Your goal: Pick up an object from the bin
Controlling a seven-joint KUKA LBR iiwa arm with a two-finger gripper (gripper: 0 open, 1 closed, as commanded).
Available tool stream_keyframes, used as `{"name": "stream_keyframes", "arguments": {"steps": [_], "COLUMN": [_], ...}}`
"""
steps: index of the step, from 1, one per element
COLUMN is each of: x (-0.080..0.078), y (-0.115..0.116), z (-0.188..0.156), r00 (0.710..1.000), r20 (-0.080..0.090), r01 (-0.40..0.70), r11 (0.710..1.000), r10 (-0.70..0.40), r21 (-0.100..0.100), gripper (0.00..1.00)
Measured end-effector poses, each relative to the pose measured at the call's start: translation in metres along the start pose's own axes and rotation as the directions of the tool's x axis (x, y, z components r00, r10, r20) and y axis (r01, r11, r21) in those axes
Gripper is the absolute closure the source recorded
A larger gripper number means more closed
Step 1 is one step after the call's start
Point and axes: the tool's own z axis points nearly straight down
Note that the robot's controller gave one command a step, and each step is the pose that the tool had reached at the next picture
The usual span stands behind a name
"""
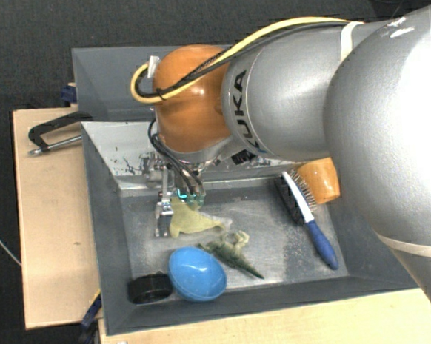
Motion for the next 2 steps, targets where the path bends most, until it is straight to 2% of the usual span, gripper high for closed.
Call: {"name": "stream_keyframes", "arguments": {"steps": [1, 2], "x": [0.062, 0.046], "y": [-0.035, -0.105], "z": [0.08, 0.039], "r00": [0.978, 0.977], "r20": [0.016, 0.019], "r01": [0.207, 0.211], "r11": [0.978, 0.978], "r10": [-0.207, -0.211], "r21": [-0.001, 0.004], "gripper": [0.0, 0.0]}}
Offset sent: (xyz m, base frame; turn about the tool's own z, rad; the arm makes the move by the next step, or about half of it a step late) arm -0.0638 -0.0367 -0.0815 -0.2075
